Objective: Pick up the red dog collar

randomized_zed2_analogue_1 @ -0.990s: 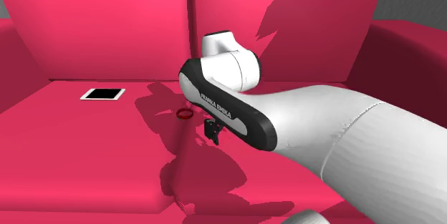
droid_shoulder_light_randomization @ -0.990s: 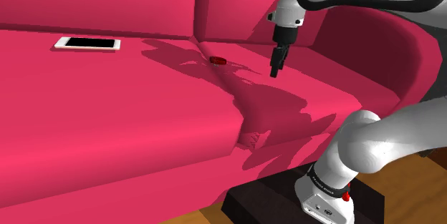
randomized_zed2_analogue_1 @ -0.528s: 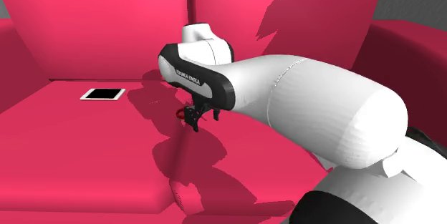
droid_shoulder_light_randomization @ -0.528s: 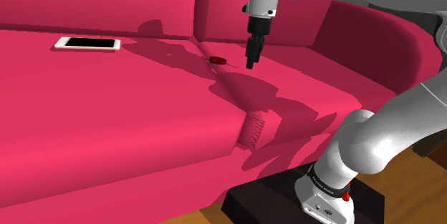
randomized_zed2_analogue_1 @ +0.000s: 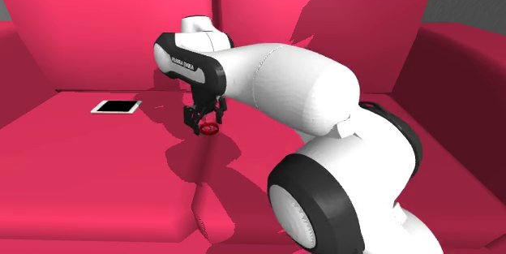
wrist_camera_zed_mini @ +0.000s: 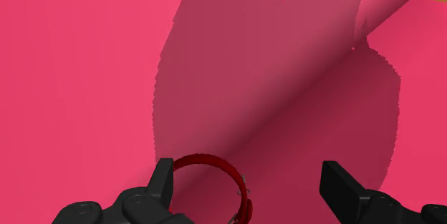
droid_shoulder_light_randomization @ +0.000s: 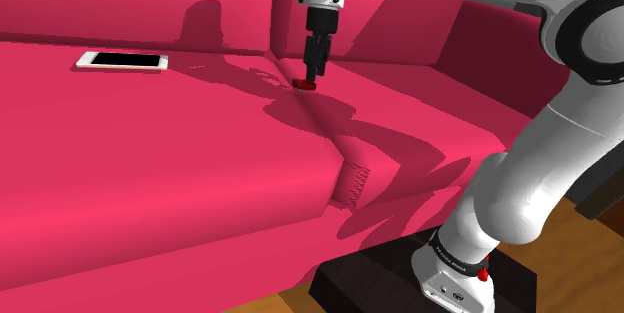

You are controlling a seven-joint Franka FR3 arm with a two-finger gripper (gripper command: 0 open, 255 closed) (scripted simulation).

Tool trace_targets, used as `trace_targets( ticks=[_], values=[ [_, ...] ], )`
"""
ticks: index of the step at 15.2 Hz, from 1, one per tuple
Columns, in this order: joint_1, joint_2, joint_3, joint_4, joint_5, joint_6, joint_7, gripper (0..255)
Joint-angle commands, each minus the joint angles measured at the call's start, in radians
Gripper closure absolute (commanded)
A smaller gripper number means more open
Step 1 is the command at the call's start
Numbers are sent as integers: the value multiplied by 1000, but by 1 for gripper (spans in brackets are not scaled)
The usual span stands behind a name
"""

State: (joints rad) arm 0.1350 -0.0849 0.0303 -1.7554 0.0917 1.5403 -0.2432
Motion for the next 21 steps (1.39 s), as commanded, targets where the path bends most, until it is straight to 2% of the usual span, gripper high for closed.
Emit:
trace_targets(
  ticks=[1, 2, 9, 11, 12, 21],
  values=[
    [9, 84, 8, 113, 14, -29, -7, 0],
    [10, 95, 9, 128, 16, -32, -8, 0],
    [11, 83, 10, 11, 17, 72, -18, 0],
    [11, 83, 10, 11, 17, 72, -18, 0],
    [11, 83, 10, 11, 17, 73, -18, 255],
    [11, 83, 10, 11, 17, 72, -18, 255]
  ],
)
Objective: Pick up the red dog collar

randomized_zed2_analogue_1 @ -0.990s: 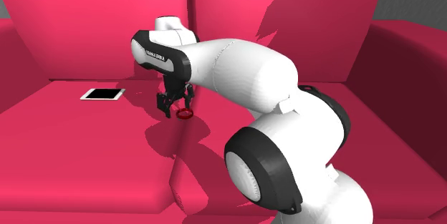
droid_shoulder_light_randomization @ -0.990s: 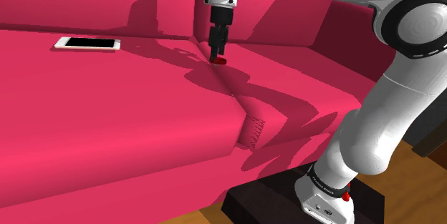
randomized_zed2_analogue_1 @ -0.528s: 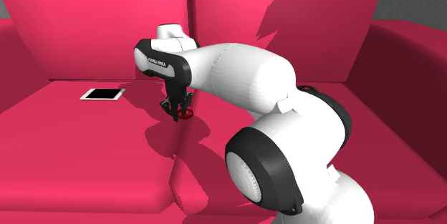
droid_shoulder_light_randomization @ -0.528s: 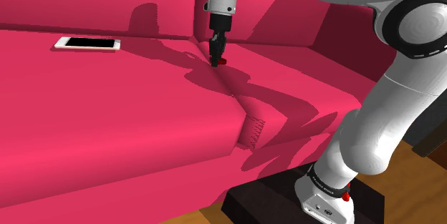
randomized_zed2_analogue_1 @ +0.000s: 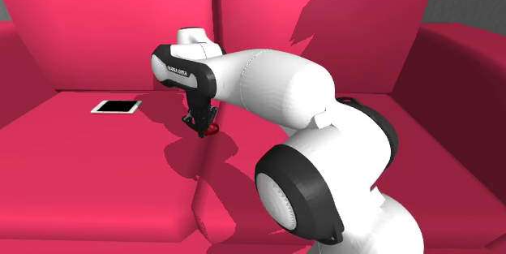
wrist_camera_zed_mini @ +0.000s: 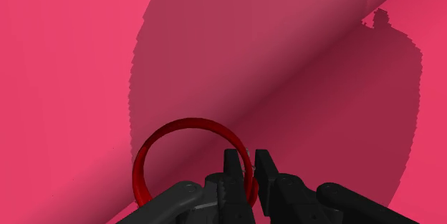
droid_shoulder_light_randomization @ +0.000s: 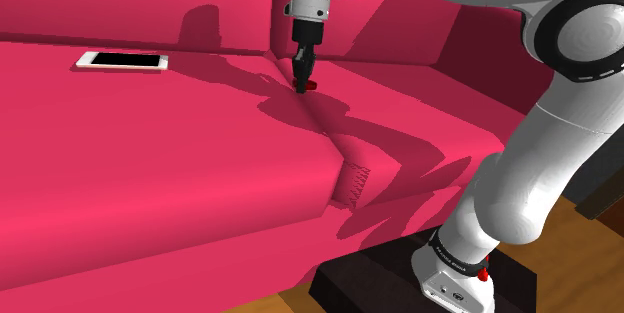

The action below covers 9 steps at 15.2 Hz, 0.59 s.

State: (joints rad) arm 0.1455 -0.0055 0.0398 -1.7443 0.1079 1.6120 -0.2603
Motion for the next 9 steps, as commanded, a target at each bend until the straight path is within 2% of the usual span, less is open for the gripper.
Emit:
trace_targets(
  ticks=[1, 9],
  values=[
    [0, 4, 0, 14, 0, -13, 0, 255],
    [-1, 19, -1, 141, 0, -124, 11, 255]
  ],
)
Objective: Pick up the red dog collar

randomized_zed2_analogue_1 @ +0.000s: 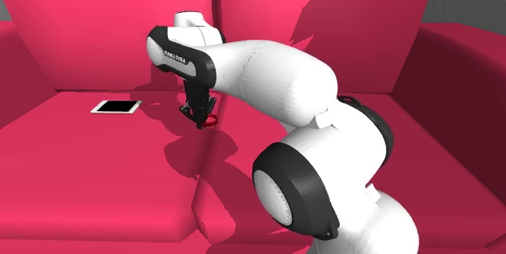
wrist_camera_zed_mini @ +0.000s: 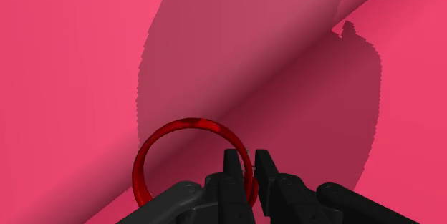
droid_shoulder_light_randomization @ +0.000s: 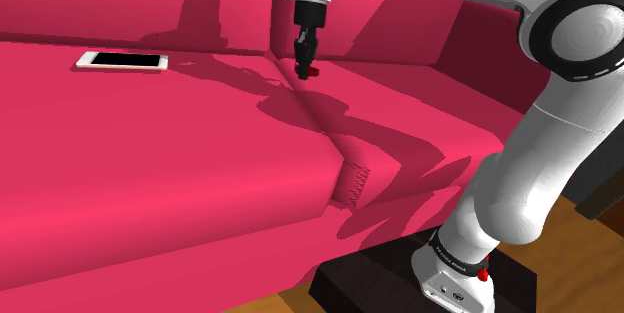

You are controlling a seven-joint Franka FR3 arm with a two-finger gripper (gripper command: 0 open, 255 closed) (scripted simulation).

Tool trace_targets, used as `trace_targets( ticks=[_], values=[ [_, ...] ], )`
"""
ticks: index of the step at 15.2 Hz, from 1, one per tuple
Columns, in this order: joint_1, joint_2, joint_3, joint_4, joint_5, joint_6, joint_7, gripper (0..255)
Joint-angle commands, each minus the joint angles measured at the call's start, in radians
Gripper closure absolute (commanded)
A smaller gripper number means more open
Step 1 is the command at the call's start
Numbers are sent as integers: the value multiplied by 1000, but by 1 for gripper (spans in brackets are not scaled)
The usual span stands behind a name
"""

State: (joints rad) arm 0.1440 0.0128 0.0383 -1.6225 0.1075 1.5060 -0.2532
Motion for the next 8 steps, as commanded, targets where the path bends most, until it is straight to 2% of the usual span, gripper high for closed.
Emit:
trace_targets(
  ticks=[1, 6, 8],
  values=[
    [1, 4, 1, 36, 0, -32, 5, 255],
    [0, 24, 1, 129, 0, -105, 12, 255],
    [0, 24, 1, 132, 0, -107, 13, 255]
  ],
)
